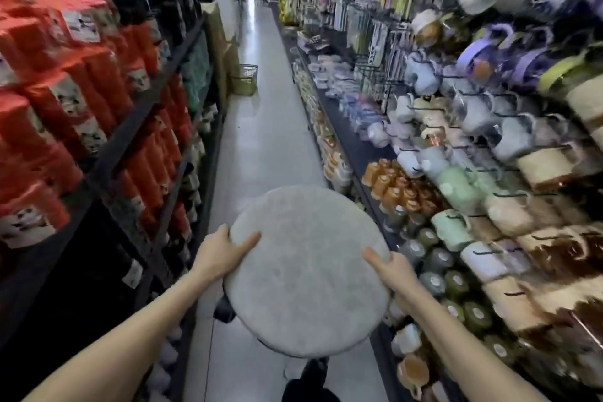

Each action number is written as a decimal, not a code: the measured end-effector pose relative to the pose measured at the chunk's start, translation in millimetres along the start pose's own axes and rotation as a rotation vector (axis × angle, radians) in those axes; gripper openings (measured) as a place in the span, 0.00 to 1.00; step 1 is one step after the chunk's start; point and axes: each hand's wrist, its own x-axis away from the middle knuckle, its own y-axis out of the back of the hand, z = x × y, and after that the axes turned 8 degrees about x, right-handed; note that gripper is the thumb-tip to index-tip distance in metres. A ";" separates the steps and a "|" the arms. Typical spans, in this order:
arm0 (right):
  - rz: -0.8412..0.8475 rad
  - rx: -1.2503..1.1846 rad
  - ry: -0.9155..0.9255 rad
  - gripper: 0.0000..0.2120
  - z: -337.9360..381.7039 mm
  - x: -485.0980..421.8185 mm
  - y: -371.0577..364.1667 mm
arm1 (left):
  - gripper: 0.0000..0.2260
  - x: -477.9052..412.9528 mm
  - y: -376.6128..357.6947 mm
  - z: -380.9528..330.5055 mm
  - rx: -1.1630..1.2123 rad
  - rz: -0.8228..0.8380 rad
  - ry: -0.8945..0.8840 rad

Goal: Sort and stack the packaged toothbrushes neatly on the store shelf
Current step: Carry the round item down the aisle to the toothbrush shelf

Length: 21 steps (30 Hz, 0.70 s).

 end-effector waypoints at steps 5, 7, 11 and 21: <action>0.040 0.020 -0.036 0.07 47.6 -137.1 -20.1 | 0.25 -134.3 -13.0 -13.9 0.006 -0.022 0.036; 0.064 0.016 -0.037 0.07 73.5 -192.0 -32.3 | 0.25 -187.1 -12.0 -20.5 -0.001 -0.044 0.053; 0.082 0.051 -0.008 0.11 118.9 -290.0 -59.9 | 0.24 -287.6 -5.0 -29.4 -0.006 -0.068 0.077; -0.019 -0.031 -0.096 0.16 177.2 -523.9 -151.3 | 0.24 -577.1 -15.4 -25.4 -0.004 0.029 0.041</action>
